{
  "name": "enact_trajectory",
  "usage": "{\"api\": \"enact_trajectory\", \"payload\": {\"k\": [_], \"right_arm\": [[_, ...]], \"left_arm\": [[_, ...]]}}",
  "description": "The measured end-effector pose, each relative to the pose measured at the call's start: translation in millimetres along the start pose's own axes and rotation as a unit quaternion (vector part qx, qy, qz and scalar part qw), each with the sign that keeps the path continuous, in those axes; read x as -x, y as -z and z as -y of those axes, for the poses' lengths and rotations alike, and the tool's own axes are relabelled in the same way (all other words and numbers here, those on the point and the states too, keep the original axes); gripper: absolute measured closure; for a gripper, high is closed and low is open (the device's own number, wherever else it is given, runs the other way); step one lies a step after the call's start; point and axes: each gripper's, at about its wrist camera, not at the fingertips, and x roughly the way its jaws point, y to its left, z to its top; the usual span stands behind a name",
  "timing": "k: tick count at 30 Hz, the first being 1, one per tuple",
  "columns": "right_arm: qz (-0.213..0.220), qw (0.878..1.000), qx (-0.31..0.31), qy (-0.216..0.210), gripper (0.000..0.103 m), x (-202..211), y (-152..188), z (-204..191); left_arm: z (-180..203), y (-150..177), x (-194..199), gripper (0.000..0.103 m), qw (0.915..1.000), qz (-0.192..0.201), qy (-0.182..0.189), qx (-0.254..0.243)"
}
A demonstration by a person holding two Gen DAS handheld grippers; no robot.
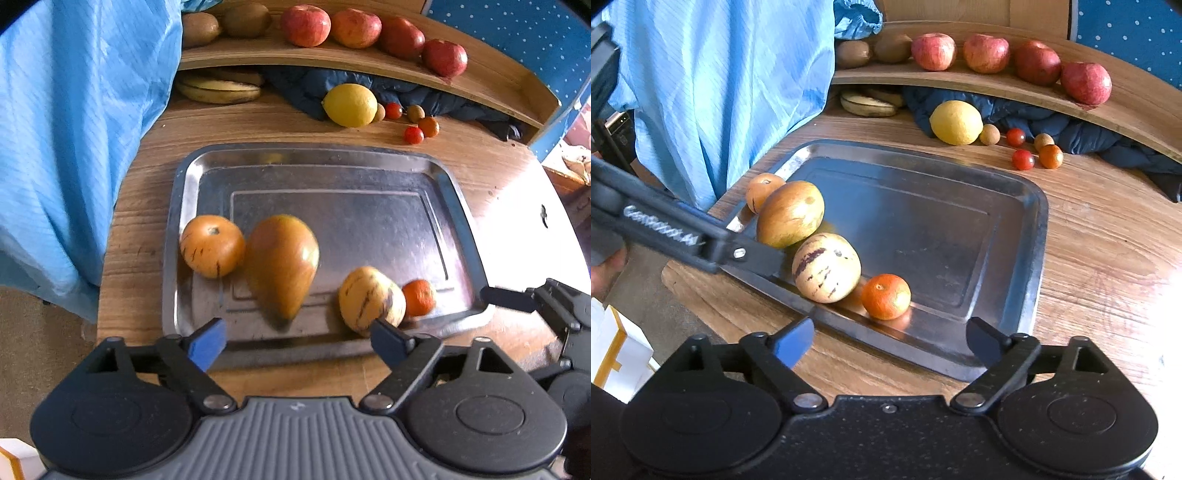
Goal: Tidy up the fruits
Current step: 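Lower the pear and mandarin onto the tray and open both grippers, then withdraw both open grippers from the tray toward the remaining fruit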
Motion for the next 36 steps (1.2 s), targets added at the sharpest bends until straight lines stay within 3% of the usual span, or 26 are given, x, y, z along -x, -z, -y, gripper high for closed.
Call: {"api": "enact_trajectory", "payload": {"k": [5, 12, 17, 36], "right_arm": [[-0.008, 1.0, 0.003, 0.013, 0.001, 5, 4, 3], [-0.03, 0.998, -0.01, 0.052, 0.001, 9, 13, 14], [-0.029, 0.997, -0.046, 0.054, 0.001, 10, 16, 25], [0.021, 0.998, -0.055, 0.026, 0.001, 2, -23, 34]], "left_arm": [[1, 14, 4, 0.001, 0.9997, -0.015, -0.017, -0.009], [3, 30, -2, 0.001, 0.9941, -0.058, -0.08, -0.044], [1, 32, -5, 0.001, 0.9882, -0.078, -0.116, -0.062], [-14, -13, 11, 0.001, 0.986, -0.042, -0.151, -0.055]]}}
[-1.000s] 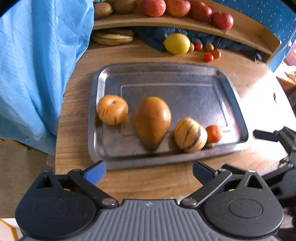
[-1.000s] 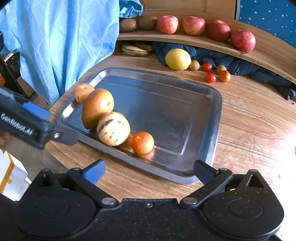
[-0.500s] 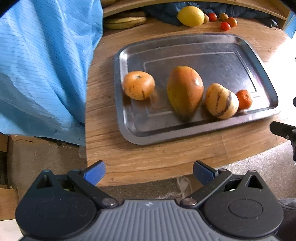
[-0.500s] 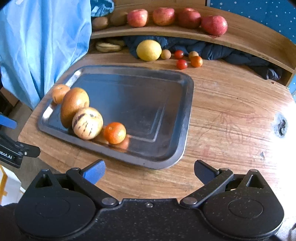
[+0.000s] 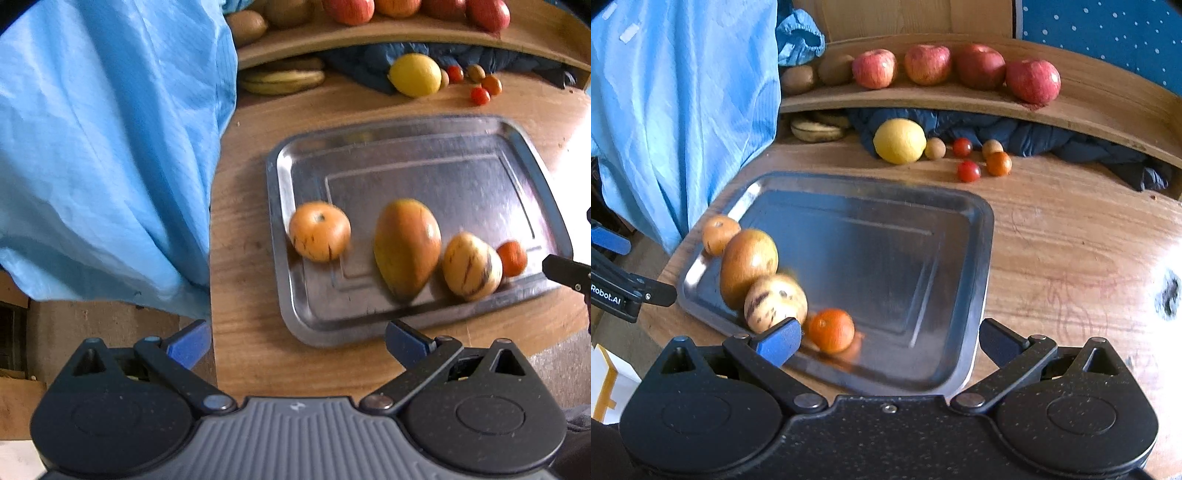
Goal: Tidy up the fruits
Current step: 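Withdraw both open grippers from the tray toward the remaining fruit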
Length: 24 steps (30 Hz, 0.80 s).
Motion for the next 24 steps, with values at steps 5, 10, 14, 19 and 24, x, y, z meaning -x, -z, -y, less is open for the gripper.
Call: {"api": "enact_trajectory", "payload": {"k": [5, 10, 14, 19, 24], "right_arm": [[0.006, 1.0, 0.003, -0.002, 0.001, -9, -16, 2], [0.009, 1.0, 0.004, -0.002, 0.001, -19, -30, 4], [0.006, 1.0, 0.001, 0.002, 0.001, -28, -39, 6], [0.014, 1.0, -0.002, 0.011, 0.001, -34, -49, 9], [0.03, 0.999, 0.0, 0.028, 0.001, -37, -57, 11]], "left_arm": [[-2, -20, 4, 0.001, 0.9998, 0.021, 0.0, -0.007], [-7, -45, 2, 0.001, 0.9991, 0.037, 0.019, -0.001], [-4, -64, -3, 0.001, 0.9977, 0.048, 0.048, 0.0], [6, -89, -9, 0.001, 0.9953, 0.062, 0.074, -0.006], [17, -110, -18, 0.001, 0.9937, 0.069, 0.087, -0.011]]}}
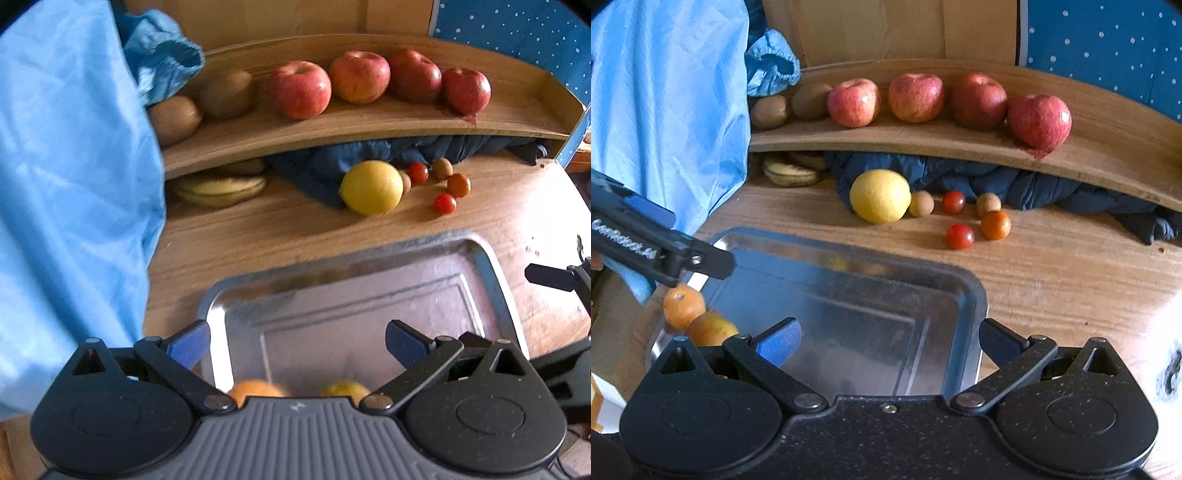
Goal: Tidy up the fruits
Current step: 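Withdraw both open grippers from the tray toward the remaining fruit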
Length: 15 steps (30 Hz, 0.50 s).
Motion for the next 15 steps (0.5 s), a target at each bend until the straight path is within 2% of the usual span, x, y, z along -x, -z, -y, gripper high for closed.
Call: {"api": "enact_trajectory", "payload": {"k": [8, 15], "right_arm": [[0.004, 1.0, -0.018, 0.023, 0.001, -8, -2, 5], [0.007, 0.999, -0.02, 0.037, 0.001, -13, -4, 3]], "left_arm": [[3, -29, -28, 0.001, 0.9991, -0.003, 0.019, 0.037], [14, -46, -41, 0.001, 0.9992, 0.001, 0.034, 0.023]]}}
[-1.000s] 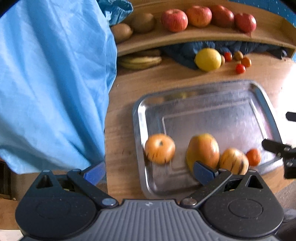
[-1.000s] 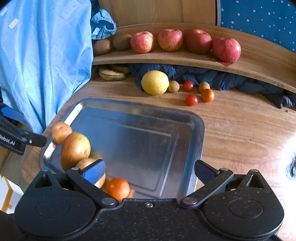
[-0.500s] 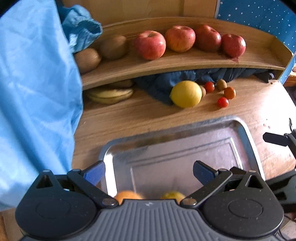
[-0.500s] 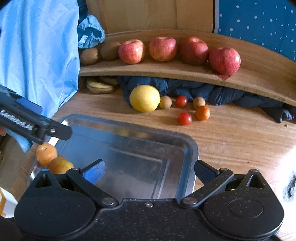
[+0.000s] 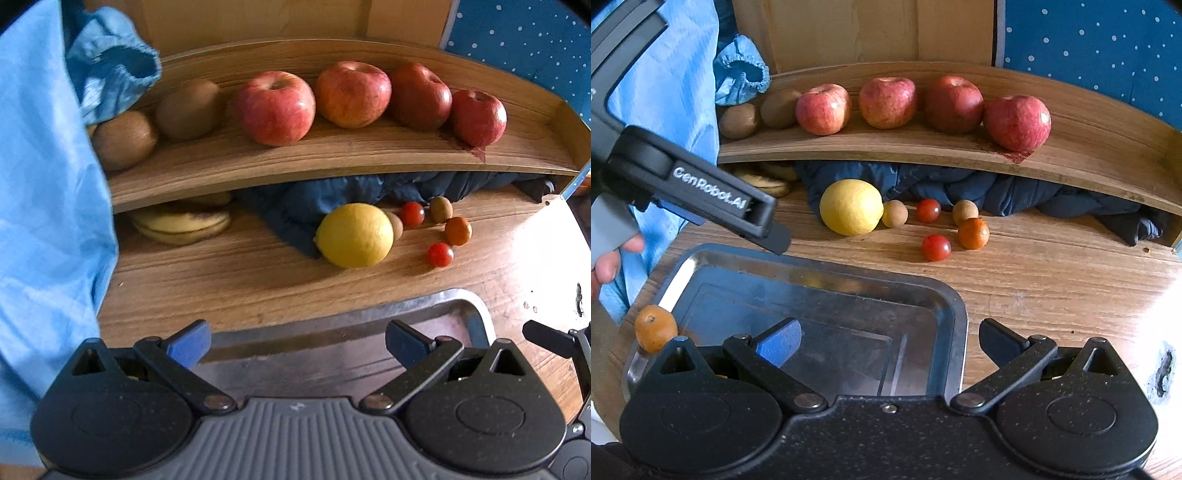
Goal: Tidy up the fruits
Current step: 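Withdraw both open grippers from the tray toward the remaining fruit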
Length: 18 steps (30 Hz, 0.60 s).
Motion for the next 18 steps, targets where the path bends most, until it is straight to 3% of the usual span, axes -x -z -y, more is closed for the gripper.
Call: {"api": "enact_trajectory", "payload": {"k": [18], "right_arm": [[-0.002, 0.998, -0.041, 0.041, 0.001, -34, -20, 9]], "left_arm": [[-2, -23, -30, 0.001, 0.9986, -0.016, 0.043, -0.028]]}}
